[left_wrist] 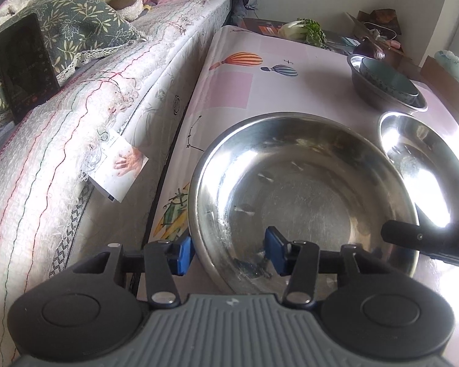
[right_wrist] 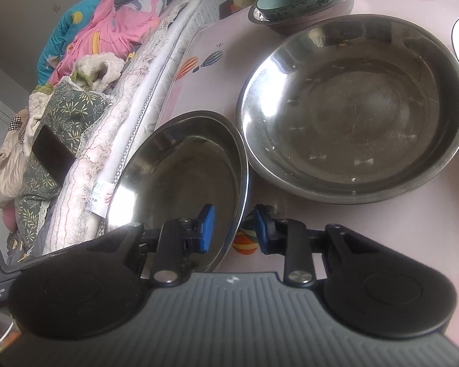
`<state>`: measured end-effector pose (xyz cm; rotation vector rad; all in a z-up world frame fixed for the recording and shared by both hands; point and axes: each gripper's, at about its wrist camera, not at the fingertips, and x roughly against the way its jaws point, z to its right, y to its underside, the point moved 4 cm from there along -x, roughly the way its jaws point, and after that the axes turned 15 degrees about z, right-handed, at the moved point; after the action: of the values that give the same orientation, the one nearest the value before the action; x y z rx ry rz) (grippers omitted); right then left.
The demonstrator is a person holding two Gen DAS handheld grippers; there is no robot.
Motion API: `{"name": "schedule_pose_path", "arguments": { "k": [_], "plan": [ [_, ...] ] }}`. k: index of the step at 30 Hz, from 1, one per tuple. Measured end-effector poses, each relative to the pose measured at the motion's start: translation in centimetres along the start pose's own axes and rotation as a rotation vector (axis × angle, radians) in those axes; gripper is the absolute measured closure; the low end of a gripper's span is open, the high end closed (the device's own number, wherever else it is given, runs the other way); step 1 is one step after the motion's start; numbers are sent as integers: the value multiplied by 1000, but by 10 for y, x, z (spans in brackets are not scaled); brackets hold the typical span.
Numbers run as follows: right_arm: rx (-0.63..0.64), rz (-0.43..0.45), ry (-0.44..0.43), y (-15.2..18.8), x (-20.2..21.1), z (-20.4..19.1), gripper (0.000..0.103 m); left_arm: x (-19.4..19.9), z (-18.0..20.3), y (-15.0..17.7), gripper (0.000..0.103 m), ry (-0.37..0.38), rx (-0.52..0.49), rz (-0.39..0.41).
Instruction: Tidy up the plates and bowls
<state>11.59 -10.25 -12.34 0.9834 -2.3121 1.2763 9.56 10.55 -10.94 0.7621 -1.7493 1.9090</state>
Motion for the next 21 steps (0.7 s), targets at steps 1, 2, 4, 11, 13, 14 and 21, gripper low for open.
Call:
{"name": "schedule_pose_path", "arguments": {
  "k": [1, 2, 4, 11, 13, 14, 21],
  "plan": [
    [-3, -1, -4, 1, 0, 0, 87, 1, 1, 0, 53, -2, -1, -2],
    [-2, -3, -5, 2, 0, 0, 91, 2, 1, 1, 54, -3, -3, -3],
    [7, -3, -6, 4, 3, 0, 91, 5, 2, 2, 54, 2, -3, -6],
    [24, -31, -20, 10, 17, 4, 91, 23, 3, 13, 54, 48, 0, -25],
    [32, -41, -27, 14, 24, 6, 91, 29, 3, 18, 54, 65, -3, -33],
    [30, -50, -30, 16, 27, 8, 91, 33, 4, 21, 54, 77, -7, -41],
    [35, -90, -52, 30, 46, 14, 88, 51, 4, 36, 54, 135, -1, -62]
  ]
}}
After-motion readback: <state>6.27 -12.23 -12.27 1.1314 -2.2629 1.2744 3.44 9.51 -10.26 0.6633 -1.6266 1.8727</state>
